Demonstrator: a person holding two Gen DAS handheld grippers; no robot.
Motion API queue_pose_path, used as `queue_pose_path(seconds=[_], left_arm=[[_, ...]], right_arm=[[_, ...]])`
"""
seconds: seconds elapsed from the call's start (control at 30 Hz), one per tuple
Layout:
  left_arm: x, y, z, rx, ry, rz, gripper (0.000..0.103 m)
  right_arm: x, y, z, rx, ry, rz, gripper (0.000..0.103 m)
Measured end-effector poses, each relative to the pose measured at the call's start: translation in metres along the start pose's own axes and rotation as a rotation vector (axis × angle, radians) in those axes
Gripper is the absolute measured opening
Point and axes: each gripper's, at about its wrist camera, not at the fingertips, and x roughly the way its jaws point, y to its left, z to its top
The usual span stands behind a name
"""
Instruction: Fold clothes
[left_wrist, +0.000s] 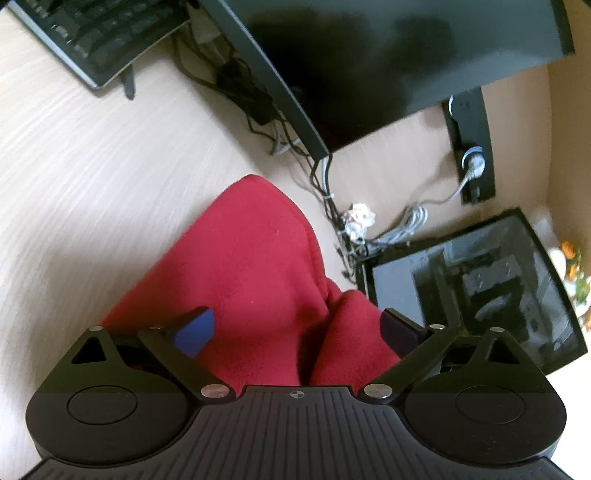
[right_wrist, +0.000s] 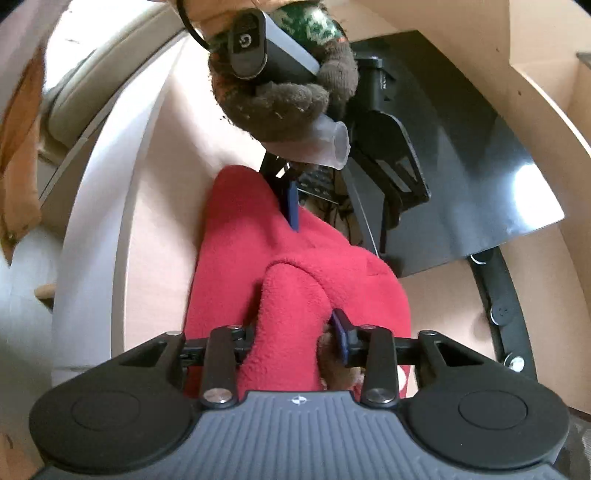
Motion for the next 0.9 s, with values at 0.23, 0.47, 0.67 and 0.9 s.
queue_pose_path(seconds=[0.23, 0.47, 0.67, 0.9], left_arm=[[-0.014, -0.050, -0.004, 0.217, 0.062, -0.161, 0.099], [0.026, -0.048, -0.040, 0.530, 0.226, 0.017, 0.099], [0.026, -0.046, -0.042, 0.554, 0.227, 0.007, 0.099], [0.027, -0.052, -0.049, 0.541, 0.176, 0.053, 0.099]], right_arm=[[0.009, 0.008, 0.018, 0.030, 0.092, -0.043, 0.048], [-0.023, -0.031, 0.059, 0.461, 0.225, 0.000, 0.091], [-0.068, -0.093, 0.034, 0.856, 0.260, -0.077, 0.101], [-0.005, -0.074, -0.064, 0.975, 0.351, 0.137, 0.103]])
